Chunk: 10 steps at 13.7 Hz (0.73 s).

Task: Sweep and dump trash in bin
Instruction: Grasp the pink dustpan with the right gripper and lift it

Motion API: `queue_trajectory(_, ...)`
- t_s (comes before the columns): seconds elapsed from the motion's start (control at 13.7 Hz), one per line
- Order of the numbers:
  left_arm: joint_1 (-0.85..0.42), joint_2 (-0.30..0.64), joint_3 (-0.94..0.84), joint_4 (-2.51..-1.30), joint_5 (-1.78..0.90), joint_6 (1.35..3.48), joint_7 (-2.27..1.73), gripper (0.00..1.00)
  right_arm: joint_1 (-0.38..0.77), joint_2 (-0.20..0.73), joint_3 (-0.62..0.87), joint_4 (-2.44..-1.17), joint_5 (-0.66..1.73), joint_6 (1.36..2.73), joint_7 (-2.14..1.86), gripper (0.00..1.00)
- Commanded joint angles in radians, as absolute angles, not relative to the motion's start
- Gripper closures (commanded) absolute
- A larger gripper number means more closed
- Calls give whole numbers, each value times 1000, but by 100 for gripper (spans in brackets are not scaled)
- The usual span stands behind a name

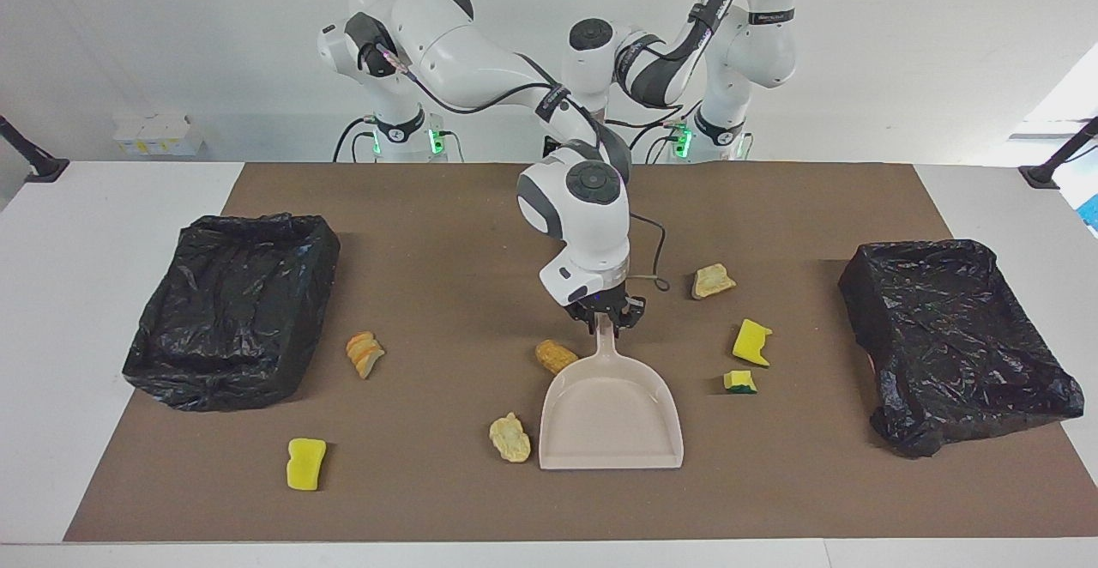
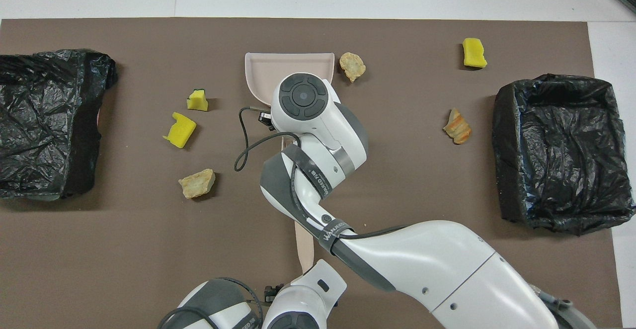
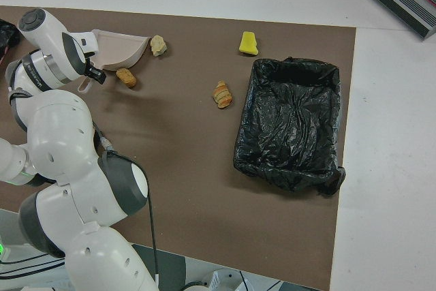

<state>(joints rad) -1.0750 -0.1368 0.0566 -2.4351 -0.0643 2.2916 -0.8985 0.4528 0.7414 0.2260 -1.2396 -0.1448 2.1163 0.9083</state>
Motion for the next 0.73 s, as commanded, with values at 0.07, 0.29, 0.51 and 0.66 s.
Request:
queue_trajectory(0.07,-1101,-140,74,-2451,-86,2312,-904,3,433,710,232,-1236,-170,2085,836,100)
queue_trajectory(0.29,-1103,-141,72,-2460,-107,2310,-900,6,408,651,232,-1236,-153,2054,785,100)
queue_trajectory(0.51,-1106,-141,72,-2459,-124,2309,-887,22,374,563,233,-1268,-126,2000,680,100)
queue_trajectory(0.66,-1106,-143,72,-2461,-126,2303,-887,33,341,490,233,-1343,-80,1997,559,100)
